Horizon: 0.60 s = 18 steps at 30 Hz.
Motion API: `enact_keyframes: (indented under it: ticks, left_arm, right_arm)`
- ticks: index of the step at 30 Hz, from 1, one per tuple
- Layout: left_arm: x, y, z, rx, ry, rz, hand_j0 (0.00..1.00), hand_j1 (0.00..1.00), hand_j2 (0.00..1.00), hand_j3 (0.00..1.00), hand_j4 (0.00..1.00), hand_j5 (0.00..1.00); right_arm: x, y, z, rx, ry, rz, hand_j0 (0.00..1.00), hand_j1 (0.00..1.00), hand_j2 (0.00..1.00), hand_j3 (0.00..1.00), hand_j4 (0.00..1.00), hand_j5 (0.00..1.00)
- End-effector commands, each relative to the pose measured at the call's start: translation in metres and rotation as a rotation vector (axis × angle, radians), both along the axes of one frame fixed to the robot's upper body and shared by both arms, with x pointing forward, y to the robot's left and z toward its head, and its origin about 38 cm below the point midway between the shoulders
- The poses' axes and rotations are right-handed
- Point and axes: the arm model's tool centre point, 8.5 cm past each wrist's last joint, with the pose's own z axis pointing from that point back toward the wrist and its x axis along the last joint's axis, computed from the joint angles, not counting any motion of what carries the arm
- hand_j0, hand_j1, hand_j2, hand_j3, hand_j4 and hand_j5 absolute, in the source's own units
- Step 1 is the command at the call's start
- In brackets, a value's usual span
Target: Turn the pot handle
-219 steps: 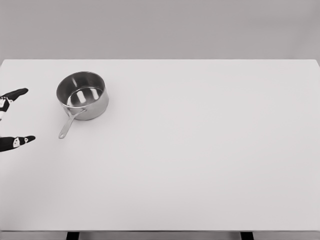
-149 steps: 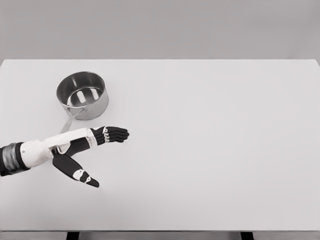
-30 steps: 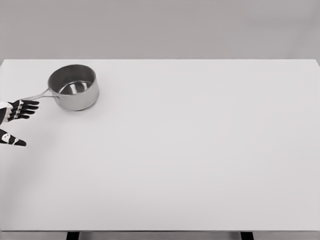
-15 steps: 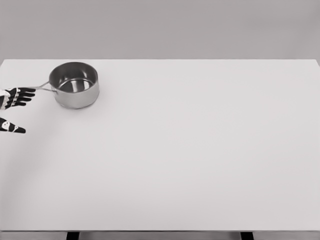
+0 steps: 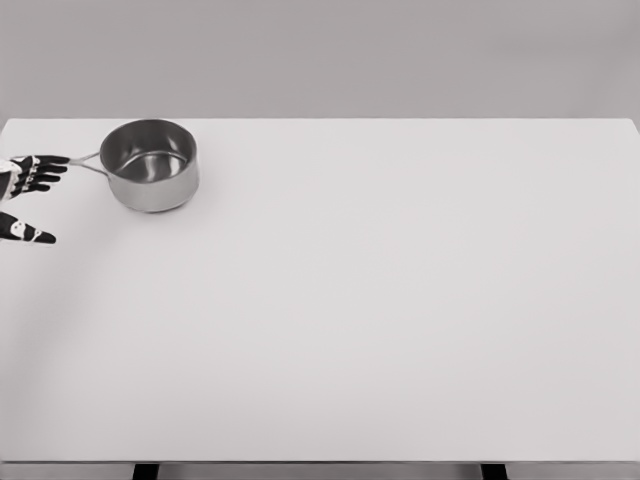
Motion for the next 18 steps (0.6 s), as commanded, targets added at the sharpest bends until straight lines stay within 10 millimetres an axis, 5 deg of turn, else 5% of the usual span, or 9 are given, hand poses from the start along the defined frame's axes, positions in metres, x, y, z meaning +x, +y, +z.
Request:
enact_keyframes:
  ticks: [1,11,18]
  left_arm:
    - [0.001,-0.001,-0.008,-0.001,0.009,0.007,1.0,1.0,1.0,1.0,1.0,1.0]
    - [-0.002,-0.003,-0.006,0.019,0.013,-0.013,1.0,1.0,1.0,1.0,1.0,1.0]
    - [-0.024,0.01,0.001,0.182,0.072,-0.066,1.0,1.0,1.0,1.0,1.0,1.0]
  right_arm:
    - [0.0,0.0,0.0,0.002,0.0,0.001,1.0,1.0,1.0,1.0,1.0,1.0]
    - [0.0,0.0,0.0,0.0,0.002,-0.001,1.0,1.0,1.0,1.0,1.0,1.0]
    - [0.0,0.0,0.0,0.0,0.0,0.001,1.0,1.0,1.0,1.0,1.0,1.0]
